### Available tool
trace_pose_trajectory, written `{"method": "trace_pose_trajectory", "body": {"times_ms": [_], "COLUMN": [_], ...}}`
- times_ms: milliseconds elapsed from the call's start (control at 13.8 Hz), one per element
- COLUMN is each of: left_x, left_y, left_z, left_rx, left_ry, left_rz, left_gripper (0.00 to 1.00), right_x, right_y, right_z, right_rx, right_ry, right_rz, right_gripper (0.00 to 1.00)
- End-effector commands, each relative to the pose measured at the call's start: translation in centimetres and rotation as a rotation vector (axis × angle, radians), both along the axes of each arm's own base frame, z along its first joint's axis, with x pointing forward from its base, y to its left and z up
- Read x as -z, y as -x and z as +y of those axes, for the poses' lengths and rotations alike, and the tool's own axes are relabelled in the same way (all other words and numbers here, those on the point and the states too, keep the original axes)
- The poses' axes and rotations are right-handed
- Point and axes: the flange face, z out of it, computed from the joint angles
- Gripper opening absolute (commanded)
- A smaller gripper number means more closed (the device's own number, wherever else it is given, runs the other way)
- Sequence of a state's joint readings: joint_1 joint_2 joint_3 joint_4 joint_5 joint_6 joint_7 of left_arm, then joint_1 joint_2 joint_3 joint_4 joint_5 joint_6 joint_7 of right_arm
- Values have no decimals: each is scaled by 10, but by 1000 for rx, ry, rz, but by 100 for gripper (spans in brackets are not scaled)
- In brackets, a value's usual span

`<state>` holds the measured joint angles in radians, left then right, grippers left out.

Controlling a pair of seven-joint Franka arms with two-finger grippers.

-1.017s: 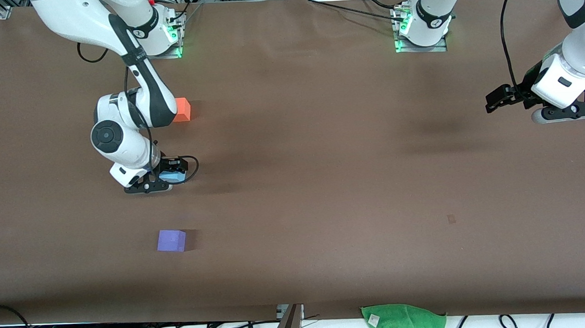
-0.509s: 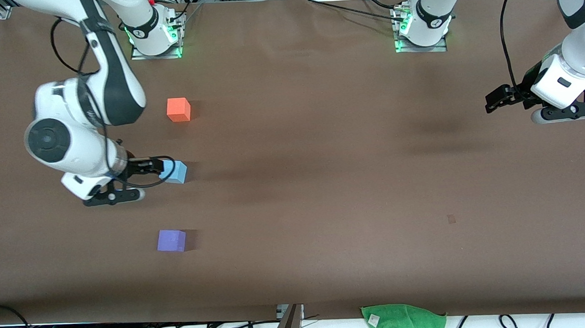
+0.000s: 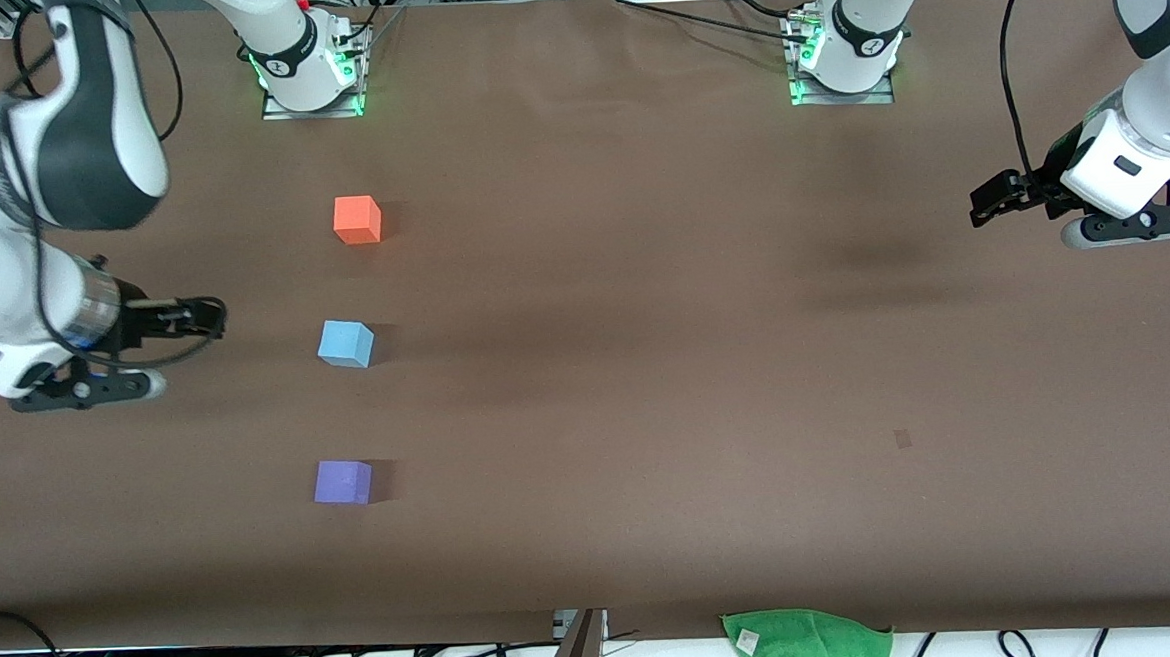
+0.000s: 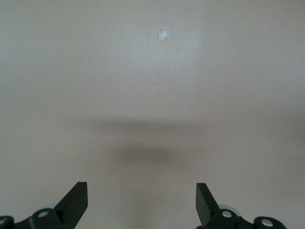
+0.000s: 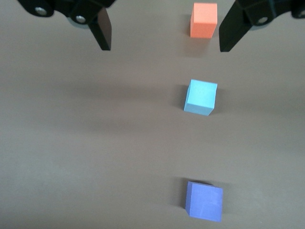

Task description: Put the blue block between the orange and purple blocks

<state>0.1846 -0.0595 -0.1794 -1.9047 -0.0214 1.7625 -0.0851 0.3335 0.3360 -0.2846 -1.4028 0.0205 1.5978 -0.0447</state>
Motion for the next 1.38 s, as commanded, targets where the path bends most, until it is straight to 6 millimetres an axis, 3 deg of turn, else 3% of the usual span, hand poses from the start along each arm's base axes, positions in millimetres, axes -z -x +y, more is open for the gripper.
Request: {"method": "trace_pose_trajectory", "body": {"times_ms": [0, 145, 436, 581, 726, 872, 1017, 1308], "left_x": [-4, -2, 1, 0, 2, 0, -1, 0], "left_y": [0, -1, -2, -2, -2, -2, -2, -4], "left_z": [2, 1, 3, 2, 3, 3, 3, 4], "left_rx": [22, 25, 22, 24, 22, 22, 22, 22], "left_ry": [5, 5, 6, 6, 6, 6, 6, 5], "left_rz": [-5, -2, 3, 3, 4, 3, 0, -10], "left_gripper": [100, 100, 100, 100, 100, 100, 100, 100], "right_x": [-41, -60, -68, -84, -102, -101, -97, -95], "right_y": [16, 28, 60, 71, 79, 80, 89, 83], "right_z": [5, -10, -14, -29, -31, -37, -25, -26], "right_rx": [-18, -3, -38, -21, -29, -23, -8, 45], "right_ry": [-25, -46, -44, -50, -55, -55, -49, -52], "right_rz": [-31, -50, -25, -44, -80, -73, -19, -10], "right_gripper": [100, 100, 100, 100, 100, 100, 100, 100]}}
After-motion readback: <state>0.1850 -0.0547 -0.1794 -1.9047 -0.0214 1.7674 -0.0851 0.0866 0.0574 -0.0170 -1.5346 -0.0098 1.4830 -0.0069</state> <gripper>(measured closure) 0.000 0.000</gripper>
